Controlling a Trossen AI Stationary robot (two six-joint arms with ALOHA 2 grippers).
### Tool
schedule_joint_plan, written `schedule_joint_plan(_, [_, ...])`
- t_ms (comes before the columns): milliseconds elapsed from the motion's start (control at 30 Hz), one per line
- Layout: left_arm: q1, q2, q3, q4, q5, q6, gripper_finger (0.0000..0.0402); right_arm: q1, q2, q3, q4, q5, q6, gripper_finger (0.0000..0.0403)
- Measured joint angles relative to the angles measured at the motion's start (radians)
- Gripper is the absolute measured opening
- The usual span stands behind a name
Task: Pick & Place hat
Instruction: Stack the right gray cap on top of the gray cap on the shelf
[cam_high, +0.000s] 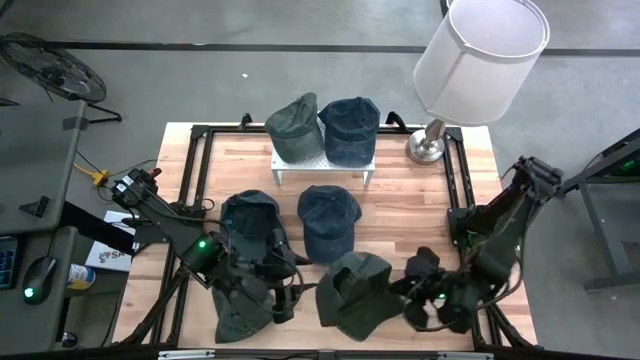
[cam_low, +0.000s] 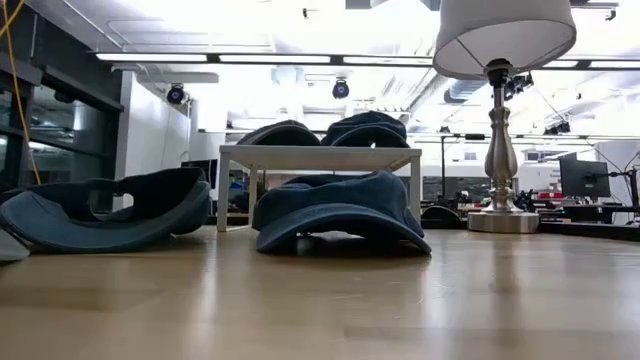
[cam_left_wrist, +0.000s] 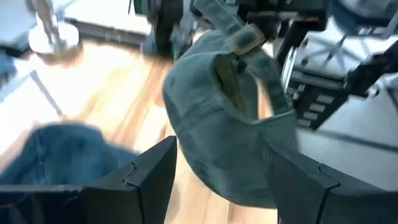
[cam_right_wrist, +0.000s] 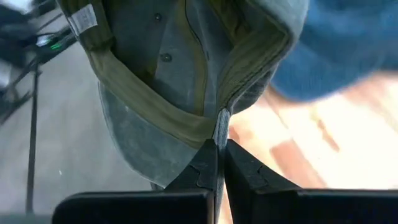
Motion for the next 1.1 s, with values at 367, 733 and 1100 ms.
schedule_joint_plan(367, [0.084,-0.023,0.000,0.375,0.073,0.278,0.0227,0.085,-0.251,0.000,0.098,0.101,-0.509,0.0003])
schedule_joint_plan(733, [0.257,-0.023,0.000,0.692,0.444,0.407,0.0227,0.091,-0.447,0.000,0.514,-0.293,-1.170,0.0003])
schedule_joint_plan(1100, [0.392,-0.021,0.128,0.737,0.727,0.593,0.0227,0.017,-0.510,0.000,0.417,-0.298,-1.148,0.0003])
